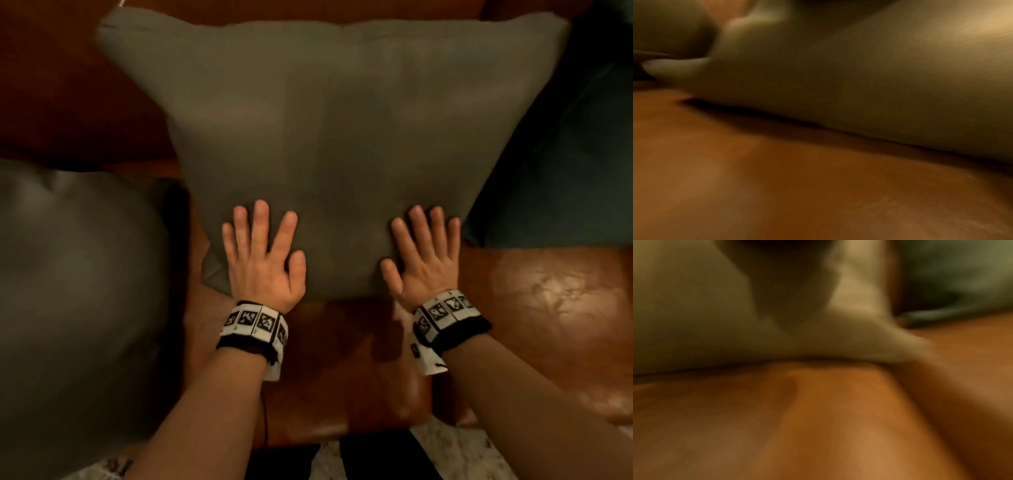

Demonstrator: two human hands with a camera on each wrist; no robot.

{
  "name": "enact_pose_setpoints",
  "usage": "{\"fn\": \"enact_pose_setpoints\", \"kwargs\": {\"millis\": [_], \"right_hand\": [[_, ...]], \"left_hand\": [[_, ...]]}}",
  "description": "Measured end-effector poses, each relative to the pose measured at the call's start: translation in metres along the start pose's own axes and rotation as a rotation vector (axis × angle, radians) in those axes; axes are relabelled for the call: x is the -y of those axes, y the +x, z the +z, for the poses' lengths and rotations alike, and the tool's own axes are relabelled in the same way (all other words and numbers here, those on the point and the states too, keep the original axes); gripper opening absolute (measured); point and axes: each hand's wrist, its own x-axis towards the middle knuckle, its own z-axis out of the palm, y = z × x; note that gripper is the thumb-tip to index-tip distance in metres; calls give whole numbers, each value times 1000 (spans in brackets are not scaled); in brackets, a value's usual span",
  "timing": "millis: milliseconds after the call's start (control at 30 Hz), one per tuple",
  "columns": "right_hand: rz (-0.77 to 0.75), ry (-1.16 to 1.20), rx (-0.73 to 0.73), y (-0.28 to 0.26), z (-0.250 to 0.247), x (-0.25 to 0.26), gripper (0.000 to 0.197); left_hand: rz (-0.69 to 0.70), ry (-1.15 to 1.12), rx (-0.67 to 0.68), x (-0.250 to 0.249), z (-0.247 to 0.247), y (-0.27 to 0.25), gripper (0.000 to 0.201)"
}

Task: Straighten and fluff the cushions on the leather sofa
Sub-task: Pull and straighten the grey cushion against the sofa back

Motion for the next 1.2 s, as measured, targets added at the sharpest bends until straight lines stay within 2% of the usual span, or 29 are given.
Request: {"fn": "enact_pose_setpoints", "kwargs": {"millis": [67,133,167,233,300,333,400,467,533,633,700,733,800,867,900,1033,1100,1133,1167,1200], "right_hand": [[128,25,48,-8,-10,-17,65],[165,97,60,-8,-24,-22,64],[146,146,42,-3,-33,-17,64],[60,226,-42,25,-52,7,62],[-25,234,-83,72,-65,38,58],[-39,222,-69,99,-68,50,57],[-46,152,19,146,-68,57,55],[-30,46,172,167,-69,37,59],[47,-36,283,168,-71,0,65],[188,-81,359,164,-84,-42,69],[228,-59,334,174,-94,-39,67],[186,-36,306,185,-99,-28,66],[9,7,292,208,-97,6,62],[-123,32,361,225,-90,25,59],[-128,21,394,230,-86,19,59],[201,-4,417,213,-90,-50,62],[229,48,396,200,-101,-60,60],[250,116,327,195,-106,-58,56],[337,216,222,191,-111,-56,52],[482,331,117,189,-116,-53,49]], "left_hand": [[-120,-32,40,8,-11,-5,63],[-185,-63,72,9,-22,-5,60],[-213,-70,61,4,-28,-3,60],[-230,-90,-44,-17,-44,18,59],[-139,-90,-115,-43,-61,62,56],[-75,-72,-92,-53,-68,88,55],[8,34,69,-60,-75,132,58],[10,153,248,-45,-77,154,61],[-18,229,352,-18,-82,155,66],[-142,275,409,8,-100,148,72],[-165,273,370,-3,-111,158,72],[-131,253,338,-16,-113,169,71],[15,205,332,-41,-107,194,66],[139,187,415,-44,-98,212,63],[136,197,460,-31,-96,217,63],[9,220,479,47,-108,208,67],[-4,187,444,60,-119,198,64],[-76,114,366,59,-122,192,61],[-236,-1,242,55,-124,185,58],[-463,-135,112,53,-127,181,55]]}}
